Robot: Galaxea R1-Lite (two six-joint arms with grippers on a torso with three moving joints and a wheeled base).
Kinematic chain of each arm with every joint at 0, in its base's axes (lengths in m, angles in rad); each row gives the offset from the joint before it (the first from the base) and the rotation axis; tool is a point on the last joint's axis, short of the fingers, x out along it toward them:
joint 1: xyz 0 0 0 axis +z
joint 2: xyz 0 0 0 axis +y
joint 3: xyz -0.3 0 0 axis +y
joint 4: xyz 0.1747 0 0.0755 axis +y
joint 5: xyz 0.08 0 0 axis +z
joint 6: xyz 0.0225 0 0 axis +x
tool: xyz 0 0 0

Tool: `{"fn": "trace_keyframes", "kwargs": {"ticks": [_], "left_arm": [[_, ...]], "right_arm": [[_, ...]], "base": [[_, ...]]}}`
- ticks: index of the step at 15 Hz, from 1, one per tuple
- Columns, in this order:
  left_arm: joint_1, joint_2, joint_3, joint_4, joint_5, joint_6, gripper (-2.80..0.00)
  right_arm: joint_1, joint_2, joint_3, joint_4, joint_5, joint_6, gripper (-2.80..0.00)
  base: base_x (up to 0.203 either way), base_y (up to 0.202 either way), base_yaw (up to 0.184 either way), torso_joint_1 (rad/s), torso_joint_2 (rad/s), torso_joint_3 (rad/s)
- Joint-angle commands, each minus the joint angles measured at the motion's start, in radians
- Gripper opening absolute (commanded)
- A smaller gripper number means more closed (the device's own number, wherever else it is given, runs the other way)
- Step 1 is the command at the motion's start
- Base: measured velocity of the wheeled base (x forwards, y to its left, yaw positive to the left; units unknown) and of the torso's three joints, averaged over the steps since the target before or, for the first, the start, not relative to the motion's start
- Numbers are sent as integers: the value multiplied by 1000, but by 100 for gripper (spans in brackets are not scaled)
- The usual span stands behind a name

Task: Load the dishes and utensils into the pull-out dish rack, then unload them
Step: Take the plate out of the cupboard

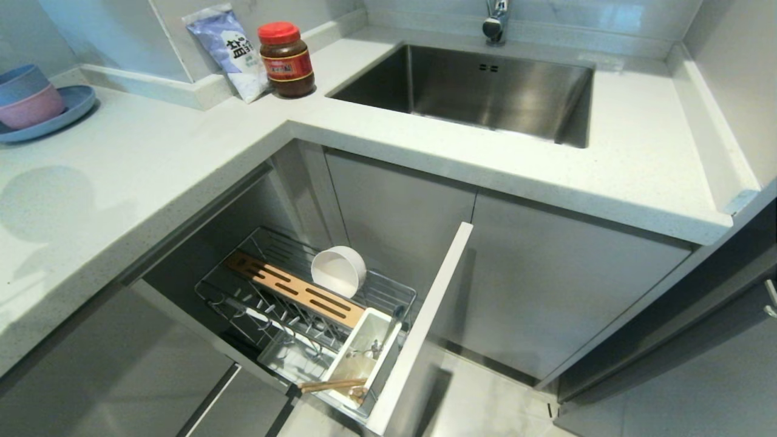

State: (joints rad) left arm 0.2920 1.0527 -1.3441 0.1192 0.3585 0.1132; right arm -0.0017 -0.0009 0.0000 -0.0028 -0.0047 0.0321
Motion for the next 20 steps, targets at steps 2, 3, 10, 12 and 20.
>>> {"fn": "trace_keyframes", "kwargs": {"ticks": [2, 3, 10, 12, 20], "left_arm": [[106, 83, -101, 242, -3, 145, -280], [113, 97, -128, 343, -8, 165, -280], [122, 337, -356, 780, 91, 330, -280], [115, 392, -426, 848, 109, 343, -280], [-47, 611, -570, 875, 310, 358, -280]], "right_arm": [[0, -4, 2, 0, 0, 0, -280], [0, -2, 1, 0, 0, 0, -280], [1, -2, 1, 0, 0, 0, -280], [0, -2, 2, 0, 0, 0, -280], [0, -2, 1, 0, 0, 0, -280]], "base": [[0, 0, 0, 0, 0, 0], [0, 0, 0, 0, 0, 0], [0, 0, 0, 0, 0, 0], [0, 0, 0, 0, 0, 0], [0, 0, 0, 0, 0, 0]]}}
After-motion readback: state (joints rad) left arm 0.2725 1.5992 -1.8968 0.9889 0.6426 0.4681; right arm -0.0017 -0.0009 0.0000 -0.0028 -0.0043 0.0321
